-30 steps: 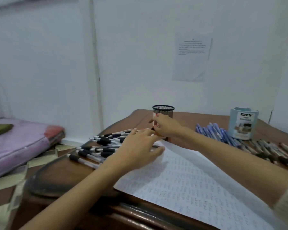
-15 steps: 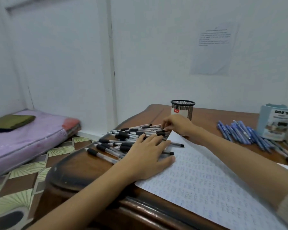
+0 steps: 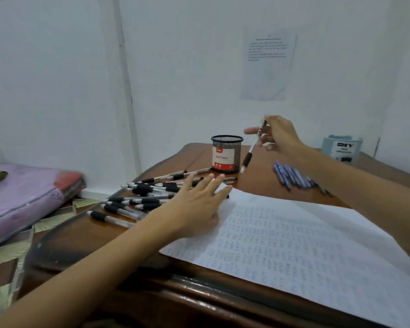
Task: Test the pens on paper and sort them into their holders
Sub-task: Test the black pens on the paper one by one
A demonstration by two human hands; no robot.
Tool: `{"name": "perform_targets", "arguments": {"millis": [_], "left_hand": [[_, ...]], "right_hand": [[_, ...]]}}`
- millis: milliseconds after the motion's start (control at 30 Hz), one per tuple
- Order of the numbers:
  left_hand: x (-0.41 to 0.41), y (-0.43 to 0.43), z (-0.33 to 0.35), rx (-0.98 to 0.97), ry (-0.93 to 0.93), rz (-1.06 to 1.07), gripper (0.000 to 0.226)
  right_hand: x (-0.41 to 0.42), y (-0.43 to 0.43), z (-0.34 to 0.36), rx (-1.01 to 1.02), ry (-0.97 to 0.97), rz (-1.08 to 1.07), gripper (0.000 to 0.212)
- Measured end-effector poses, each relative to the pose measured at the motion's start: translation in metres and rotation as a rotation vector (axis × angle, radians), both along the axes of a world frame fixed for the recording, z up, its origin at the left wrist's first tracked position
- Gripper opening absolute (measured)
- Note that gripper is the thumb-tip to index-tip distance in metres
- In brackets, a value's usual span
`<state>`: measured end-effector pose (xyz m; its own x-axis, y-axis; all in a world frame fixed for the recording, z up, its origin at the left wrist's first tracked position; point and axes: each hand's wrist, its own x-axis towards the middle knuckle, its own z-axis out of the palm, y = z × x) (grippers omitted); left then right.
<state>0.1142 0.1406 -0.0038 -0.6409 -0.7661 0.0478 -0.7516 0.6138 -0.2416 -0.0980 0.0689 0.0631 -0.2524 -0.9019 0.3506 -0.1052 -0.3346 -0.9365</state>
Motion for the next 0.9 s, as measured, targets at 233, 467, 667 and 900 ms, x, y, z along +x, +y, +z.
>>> {"name": "perform_targets", "arguments": {"millis": [233,467,667,900], "left_hand": [[-0.037,-0.005,-0.005,0.176,0.117,-0.103,0.059],[-0.040,-0.004,-0.009,0.223,0.173,-0.128,0.053],[-0.041,-0.006,-0.011,0.213,0.159,-0.114,0.053],[-0.043,-0.004,-0.009,0.204,0.143,-0.109,0.053]], "right_hand": [[-0.061,0.061,-0.025,0.207,-0.034,-0.054,0.013],[-0.078,0.085,-0.053,0.277,-0.051,-0.021,0.023],[-0.069,0.090,-0.048,0.261,-0.088,-0.012,0.009],[-0.069,0.090,-0.051,0.321,-0.045,0.029,0.016]]}}
